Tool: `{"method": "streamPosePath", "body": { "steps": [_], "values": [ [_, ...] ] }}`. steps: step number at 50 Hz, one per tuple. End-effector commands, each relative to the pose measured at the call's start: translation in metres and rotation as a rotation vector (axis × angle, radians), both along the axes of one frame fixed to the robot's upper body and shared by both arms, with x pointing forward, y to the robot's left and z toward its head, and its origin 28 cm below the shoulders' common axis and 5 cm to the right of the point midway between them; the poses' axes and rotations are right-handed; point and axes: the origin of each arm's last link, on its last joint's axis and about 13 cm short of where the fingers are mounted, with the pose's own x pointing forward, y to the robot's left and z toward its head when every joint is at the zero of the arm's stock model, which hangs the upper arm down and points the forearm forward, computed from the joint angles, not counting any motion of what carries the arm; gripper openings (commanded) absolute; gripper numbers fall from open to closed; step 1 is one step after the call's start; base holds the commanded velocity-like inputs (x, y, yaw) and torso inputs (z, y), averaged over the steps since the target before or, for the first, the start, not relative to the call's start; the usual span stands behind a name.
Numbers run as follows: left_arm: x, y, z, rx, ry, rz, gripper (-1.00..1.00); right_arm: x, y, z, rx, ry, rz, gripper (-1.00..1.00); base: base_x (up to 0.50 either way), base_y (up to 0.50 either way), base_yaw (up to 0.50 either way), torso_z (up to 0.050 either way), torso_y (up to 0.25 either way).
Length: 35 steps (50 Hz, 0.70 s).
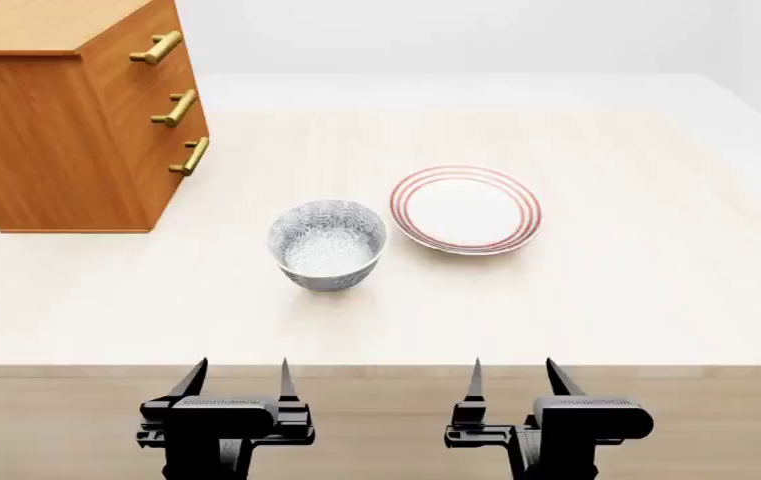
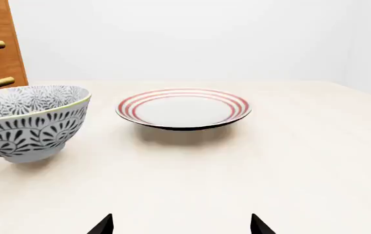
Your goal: Open the bottom drawer of the cabinet.
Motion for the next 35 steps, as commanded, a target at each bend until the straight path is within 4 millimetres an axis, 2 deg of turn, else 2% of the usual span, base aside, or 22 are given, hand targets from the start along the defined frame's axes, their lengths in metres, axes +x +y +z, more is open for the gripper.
{"method": "streamPosePath", "body": {
  "steps": [1, 12, 26, 27, 35],
  "values": [
    [-0.0002, -0.0001, -0.0008, 0.002, 0.003, -0.010, 1.00, -0.0003, 0.0001, 0.0005, 0.004, 0.003, 0.002, 1.00, 0.00, 0.00, 0.00, 0.000, 0.000],
    [-0.0002, -0.0003, -0.0019, 0.003, 0.007, -0.017, 1.00, 0.0017, -0.0025, 0.0006, 0.022, 0.017, -0.031, 1.00, 0.00, 0.00, 0.00, 0.000, 0.000],
    [-0.0003, -0.0006, -0.0031, 0.015, 0.007, -0.019, 1.00, 0.0019, -0.0019, 0.0003, 0.011, 0.022, -0.032, 1.00, 0.00, 0.48, 0.00, 0.000, 0.000],
    [-0.0004, -0.0006, -0.0030, 0.016, 0.005, -0.017, 1.00, 0.0013, -0.0019, 0.0010, 0.058, 0.023, 0.002, 1.00, 0.00, 0.00, 0.00, 0.000, 0.000],
    [-0.0003, -0.0005, -0.0029, 0.016, 0.005, -0.016, 1.00, 0.0008, -0.0018, 0.0010, 0.027, 0.014, -0.014, 1.00, 0.00, 0.00, 0.00, 0.000, 0.000]
  ]
}}
